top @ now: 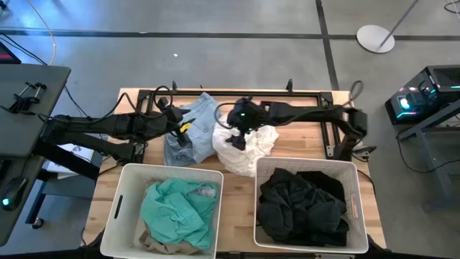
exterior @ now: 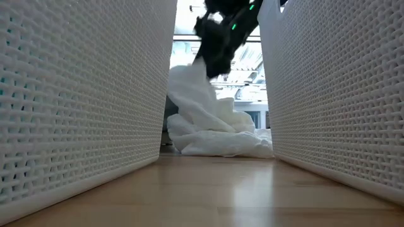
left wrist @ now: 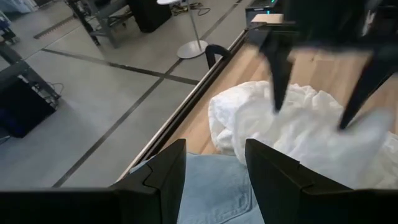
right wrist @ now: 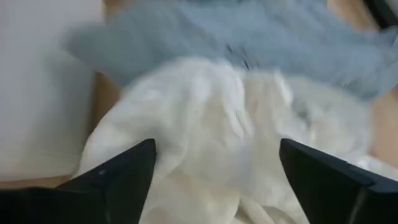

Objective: Sort clothes
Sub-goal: Put the white dress into the left white laundry bin

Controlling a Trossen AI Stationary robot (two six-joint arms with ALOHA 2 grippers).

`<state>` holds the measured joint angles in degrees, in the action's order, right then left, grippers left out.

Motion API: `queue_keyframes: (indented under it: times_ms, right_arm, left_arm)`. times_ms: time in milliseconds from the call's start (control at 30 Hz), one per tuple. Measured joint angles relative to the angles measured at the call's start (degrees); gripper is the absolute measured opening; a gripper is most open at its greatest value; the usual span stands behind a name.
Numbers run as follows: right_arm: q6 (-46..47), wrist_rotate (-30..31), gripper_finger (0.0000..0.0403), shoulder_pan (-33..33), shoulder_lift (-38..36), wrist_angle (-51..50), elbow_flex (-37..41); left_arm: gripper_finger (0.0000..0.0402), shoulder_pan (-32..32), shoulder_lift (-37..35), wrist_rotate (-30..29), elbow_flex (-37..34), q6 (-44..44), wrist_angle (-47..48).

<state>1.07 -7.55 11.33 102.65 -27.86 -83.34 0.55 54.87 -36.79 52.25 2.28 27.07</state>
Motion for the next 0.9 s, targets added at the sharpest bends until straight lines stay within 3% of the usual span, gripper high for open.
queue_keyframes:
  times_ms: [167, 333, 500, 700, 767, 900]
  right_arm:
    - [-1.55, 1.59, 0.0344, -0.17, 8.63, -2.7, -3.63]
    - [-1.58, 5.6, 0.0314, -0.98, 16.77, -7.91, -7.09]
    - [-0.44, 4.88, 0.0221, -1.43, 21.75, -8.4, -7.88]
    - [1.93, 5.15, 0.0035, -2.5, 20.63, -7.71, -7.55]
    - [2.21, 6.61, 0.002, -3.01, 18.33, -8.21, -7.27]
    - [3.43, 12.86, 0.0034, -4.46, 9.49, -9.44, -7.24]
  left_arm:
    - [0.0158, -0.3, 0.0, 1.53, 0.0, 0.02, 0.01]
    - [0.0158, -0.28, 0.0, 2.11, 0.0, 0.46, 0.02]
    - [0.0158, -0.28, 0.0, 2.13, 0.0, 0.46, 0.07]
    - [0.0158, 0.57, -0.07, 2.11, 0.0, 0.46, 0.7]
    - [0.0158, 1.23, -0.53, 1.96, 0.0, 0.46, 1.55]
    - [0.0158, 3.07, -2.42, 0.62, 0.0, 0.5, 3.13]
